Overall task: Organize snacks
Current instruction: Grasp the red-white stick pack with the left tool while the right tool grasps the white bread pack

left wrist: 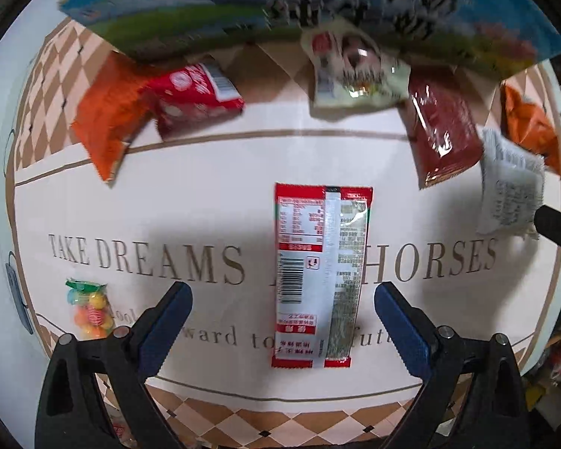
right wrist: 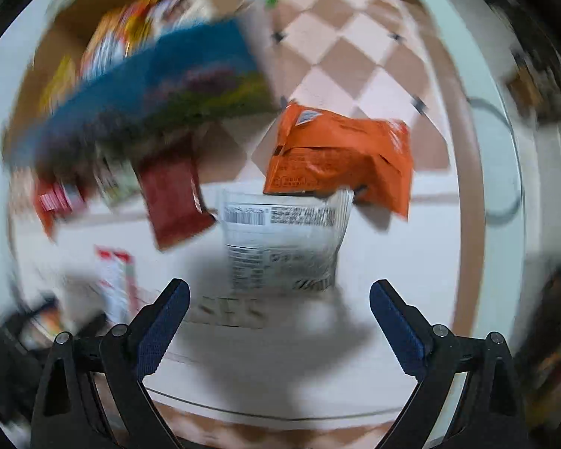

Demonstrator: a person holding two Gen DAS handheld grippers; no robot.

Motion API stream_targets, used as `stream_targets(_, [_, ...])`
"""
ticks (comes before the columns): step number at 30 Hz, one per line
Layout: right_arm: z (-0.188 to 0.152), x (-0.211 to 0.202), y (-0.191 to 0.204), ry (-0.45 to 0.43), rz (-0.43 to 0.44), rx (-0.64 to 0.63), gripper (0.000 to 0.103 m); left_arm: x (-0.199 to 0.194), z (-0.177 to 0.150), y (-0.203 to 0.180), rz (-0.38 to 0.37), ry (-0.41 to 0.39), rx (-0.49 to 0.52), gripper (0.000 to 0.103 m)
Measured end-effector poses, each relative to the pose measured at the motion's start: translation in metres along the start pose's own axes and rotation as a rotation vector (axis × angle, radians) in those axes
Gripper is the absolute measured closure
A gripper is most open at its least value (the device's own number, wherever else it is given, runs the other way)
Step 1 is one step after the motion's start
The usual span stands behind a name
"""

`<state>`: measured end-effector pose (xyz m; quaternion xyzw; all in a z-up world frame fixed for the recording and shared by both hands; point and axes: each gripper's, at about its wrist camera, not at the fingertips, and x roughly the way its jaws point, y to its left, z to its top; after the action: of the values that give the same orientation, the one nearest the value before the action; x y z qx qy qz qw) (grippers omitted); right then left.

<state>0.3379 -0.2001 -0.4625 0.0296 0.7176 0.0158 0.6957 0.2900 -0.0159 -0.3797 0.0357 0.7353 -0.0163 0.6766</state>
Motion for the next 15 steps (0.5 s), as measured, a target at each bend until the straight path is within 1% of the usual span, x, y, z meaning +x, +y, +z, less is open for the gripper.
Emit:
stream_targets(2, [0.004, 0.007, 0.010, 0.021, -0.055, -0.141, 0.004, 0.006, -0.001, -0.005, 0.007, 0.011, 0.002, 0.003])
stream_targets(5, [0.008, 0.024, 0.030, 0.068, -0.173, -0.386, 0.004, 0.013, -0.004, -0.012, 0.011, 0.026, -0.001, 0.003])
stream_targets(8, [0.003, 0.041, 0.055, 0.077, -0.300, -0.670, 0.004, 0.018, -0.006, -0.019, 0.013, 0.033, -0.011, 0.003])
stream_targets(9, [0.002, 0.047, 0.059, 0.091, -0.314, -0.713, 0.004, 0.020, -0.006, -0.022, 0.013, 0.035, -0.012, 0.003])
stream_targets(10, [0.003, 0.051, 0.061, 0.102, -0.312, -0.725, 0.004, 0.022, -0.007, -0.025, 0.015, 0.037, -0.012, 0.003])
stream_targets(11, [0.004, 0.057, 0.063, 0.119, -0.285, -0.731, 0.004, 0.025, -0.007, -0.025, 0.016, 0.037, -0.012, 0.003])
stream_targets(13, [0.008, 0.064, 0.063, 0.149, -0.248, -0.707, 0.004, 0.029, -0.007, -0.028, 0.014, 0.038, -0.016, 0.003])
stream_targets(14, [0.010, 0.065, 0.062, 0.149, -0.235, -0.690, 0.010, 0.030, -0.009, -0.029, 0.014, 0.037, -0.018, 0.003])
stream_targets(15, [0.011, 0.067, 0.059, 0.155, -0.206, -0.658, 0.011, 0.030, -0.009, -0.029, 0.016, 0.035, -0.018, 0.003])
